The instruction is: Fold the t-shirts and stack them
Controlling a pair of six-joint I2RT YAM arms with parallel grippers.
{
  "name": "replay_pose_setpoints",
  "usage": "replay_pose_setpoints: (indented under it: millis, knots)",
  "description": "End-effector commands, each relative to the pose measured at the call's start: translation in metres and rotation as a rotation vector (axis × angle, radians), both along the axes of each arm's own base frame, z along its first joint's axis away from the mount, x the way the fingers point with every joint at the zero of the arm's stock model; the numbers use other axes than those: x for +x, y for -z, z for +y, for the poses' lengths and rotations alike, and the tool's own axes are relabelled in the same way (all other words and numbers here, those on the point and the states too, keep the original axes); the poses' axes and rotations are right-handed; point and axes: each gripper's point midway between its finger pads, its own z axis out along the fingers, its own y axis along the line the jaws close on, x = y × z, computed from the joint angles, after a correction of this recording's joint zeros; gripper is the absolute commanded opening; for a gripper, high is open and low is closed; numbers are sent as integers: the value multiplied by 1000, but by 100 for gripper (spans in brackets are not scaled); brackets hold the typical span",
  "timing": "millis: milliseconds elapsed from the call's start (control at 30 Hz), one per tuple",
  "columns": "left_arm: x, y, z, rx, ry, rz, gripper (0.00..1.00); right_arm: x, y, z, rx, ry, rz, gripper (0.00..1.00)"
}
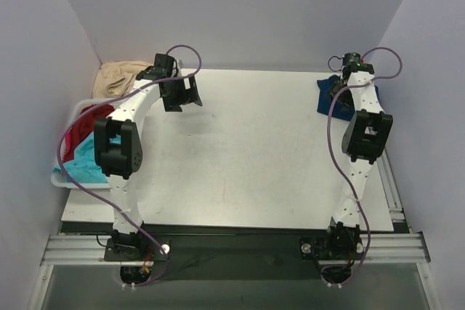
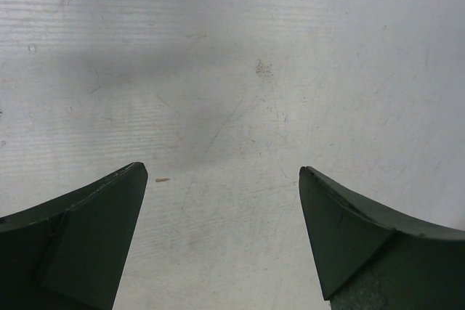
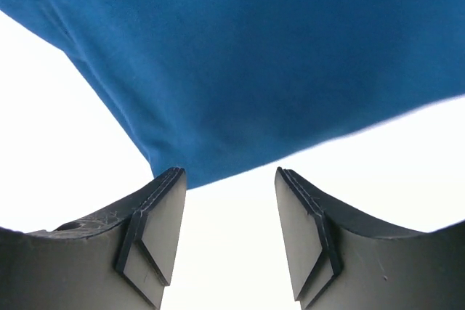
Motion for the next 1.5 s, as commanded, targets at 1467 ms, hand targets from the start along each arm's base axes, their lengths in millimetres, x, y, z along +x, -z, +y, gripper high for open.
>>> replay_pose_setpoints:
  millis: [1467]
  knots:
    - [4, -40, -9, -104, 44, -113, 97, 28, 20, -64, 100, 263, -122, 51]
